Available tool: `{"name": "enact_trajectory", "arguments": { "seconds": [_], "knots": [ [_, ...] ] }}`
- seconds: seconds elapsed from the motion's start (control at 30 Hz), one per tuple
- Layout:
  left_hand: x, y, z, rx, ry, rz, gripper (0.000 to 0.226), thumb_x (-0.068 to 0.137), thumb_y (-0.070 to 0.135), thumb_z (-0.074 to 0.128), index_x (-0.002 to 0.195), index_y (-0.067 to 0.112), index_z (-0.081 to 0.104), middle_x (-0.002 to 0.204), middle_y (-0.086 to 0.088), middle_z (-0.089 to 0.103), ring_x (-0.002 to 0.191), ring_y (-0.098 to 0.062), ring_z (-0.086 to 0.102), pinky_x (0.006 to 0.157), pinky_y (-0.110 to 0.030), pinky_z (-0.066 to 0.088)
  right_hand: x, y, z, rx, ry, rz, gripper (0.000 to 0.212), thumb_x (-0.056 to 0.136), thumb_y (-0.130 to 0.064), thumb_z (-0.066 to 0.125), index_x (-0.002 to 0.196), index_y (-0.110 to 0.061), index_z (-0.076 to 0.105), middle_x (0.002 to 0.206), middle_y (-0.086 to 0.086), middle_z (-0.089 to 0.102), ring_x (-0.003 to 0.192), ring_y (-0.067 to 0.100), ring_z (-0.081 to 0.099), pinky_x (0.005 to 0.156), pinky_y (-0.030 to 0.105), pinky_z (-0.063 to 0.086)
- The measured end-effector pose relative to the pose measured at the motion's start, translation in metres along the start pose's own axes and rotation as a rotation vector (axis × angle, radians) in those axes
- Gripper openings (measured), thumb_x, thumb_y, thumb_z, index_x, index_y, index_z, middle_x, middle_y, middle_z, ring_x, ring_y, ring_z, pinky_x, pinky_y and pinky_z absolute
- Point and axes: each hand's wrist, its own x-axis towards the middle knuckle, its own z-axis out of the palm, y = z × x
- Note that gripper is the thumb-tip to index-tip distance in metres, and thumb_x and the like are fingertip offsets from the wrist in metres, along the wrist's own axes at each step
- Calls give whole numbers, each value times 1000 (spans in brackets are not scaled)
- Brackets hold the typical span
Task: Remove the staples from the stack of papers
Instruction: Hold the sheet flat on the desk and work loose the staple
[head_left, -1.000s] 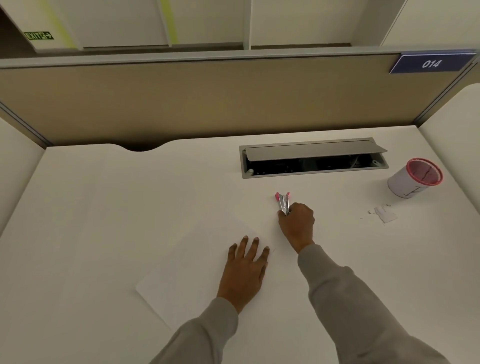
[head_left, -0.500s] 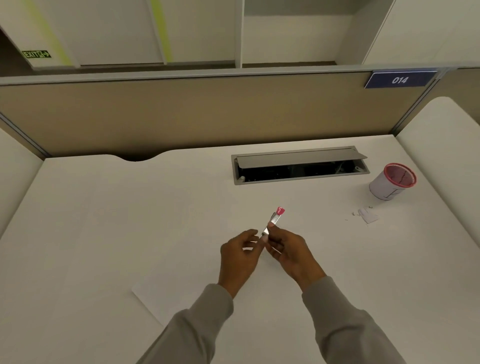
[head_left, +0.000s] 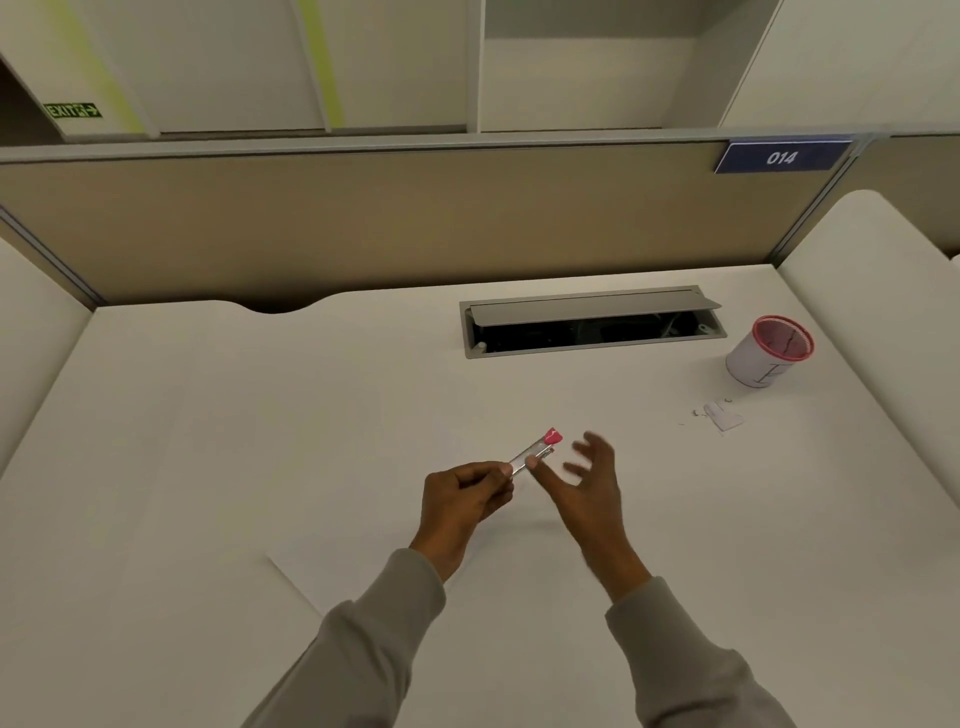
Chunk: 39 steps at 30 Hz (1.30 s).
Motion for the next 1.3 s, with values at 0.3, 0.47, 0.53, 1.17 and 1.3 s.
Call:
{"name": "enact_trajectory", "arguments": {
  "seconds": [0.3,0.47,0.53,1.17,1.3],
  "knots": [
    [6,-9,-14,72,-112,-17,15,87,8,75,99,1,78,100,-19,75,95,-32,73,86,-36,60,30,11,-24,-875,-399,-706,24,89,-30,68,112,-37,66,104,-18,68,102,5,59,99,42,40],
    [7,-22,-18,-79,-164,-57,17,91,5,70,105,-3,75,107,-25,72,95,-29,72,91,-37,58,33,15,-27,-702,-498,-668,12,89,-18,71,99,-22,74,81,-9,68,72,1,57,68,15,44],
    [7,-28,-18,-39,-154,-49,14,90,6,71,101,1,78,105,-22,74,94,-31,72,91,-39,58,32,23,-27,-707,-512,-667,14,88,-18,71,101,-22,74,84,-7,70,74,7,60,69,21,49],
    [47,-78,-44,1569,-105,501,56,103,49,32,153,26,36,164,4,26,155,-26,8,125,-44,10,47,61,-17,-1019,-207,-565,17,87,-19,67,100,-26,74,89,-6,70,80,24,61,64,30,39],
    [43,-75,-65,1603,-155,588,67,96,56,22,149,22,45,159,2,37,153,-28,19,123,-47,19,41,67,-13,-1019,-243,-579,18,87,-16,66,101,-25,74,92,-6,70,83,24,61,67,31,39]
  ]
}}
